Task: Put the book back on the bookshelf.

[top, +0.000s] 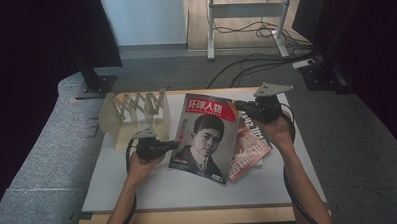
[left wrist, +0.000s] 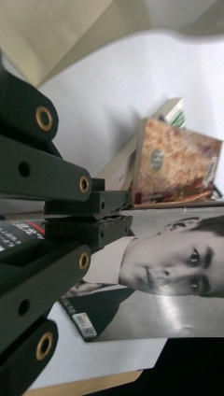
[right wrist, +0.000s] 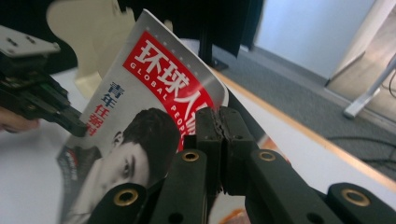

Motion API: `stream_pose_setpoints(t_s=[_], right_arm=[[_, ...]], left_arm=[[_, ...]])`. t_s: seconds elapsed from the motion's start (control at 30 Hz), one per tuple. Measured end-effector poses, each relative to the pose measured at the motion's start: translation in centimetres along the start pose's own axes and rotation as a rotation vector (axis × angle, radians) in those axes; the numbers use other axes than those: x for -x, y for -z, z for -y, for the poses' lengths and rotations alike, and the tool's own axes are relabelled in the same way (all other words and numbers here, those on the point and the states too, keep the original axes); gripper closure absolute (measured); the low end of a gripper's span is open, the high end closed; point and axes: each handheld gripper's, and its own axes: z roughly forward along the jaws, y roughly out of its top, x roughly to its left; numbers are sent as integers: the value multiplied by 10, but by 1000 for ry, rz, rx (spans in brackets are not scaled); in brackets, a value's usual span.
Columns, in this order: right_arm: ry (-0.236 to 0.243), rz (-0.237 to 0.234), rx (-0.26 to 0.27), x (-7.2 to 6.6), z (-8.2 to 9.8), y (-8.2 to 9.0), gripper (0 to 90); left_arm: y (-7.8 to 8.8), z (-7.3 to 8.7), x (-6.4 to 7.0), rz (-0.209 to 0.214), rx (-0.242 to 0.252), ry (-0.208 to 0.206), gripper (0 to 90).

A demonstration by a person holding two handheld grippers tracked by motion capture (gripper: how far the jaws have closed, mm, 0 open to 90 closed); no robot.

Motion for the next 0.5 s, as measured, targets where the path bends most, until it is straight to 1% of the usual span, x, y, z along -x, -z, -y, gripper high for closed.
stream_pose_setpoints(t_s=[0.03,0.07,0.1,0.17,0.2,0.23,0.3,0.43,0.5], right_arm=[[8,-6,5,-1,-2,1,870],[10,-9,9,-2,-3,1,870],[9,-13,15,-3,-3,1,871],[7,-15,19,-4,-3,2,871],[7,-15,19,-4,-3,2,871],[5,-19,16,-3,-3,3,871],[1,-22,11,-3,-1,3,869],[-18,-29,13,0,4,2,862],[-28,-26,10,2,7,2,859]], left_arm=[[1,2,-1,3,5,-4,877],[4,6,-2,15,26,-6,878],[5,7,-1,15,30,-8,878],[7,7,2,6,21,-30,879],[7,7,2,6,21,-30,879],[8,5,4,-1,5,-45,879],[9,3,7,-9,-11,-65,879],[9,4,7,-11,-11,-74,880],[9,5,8,-12,-10,-86,880]])
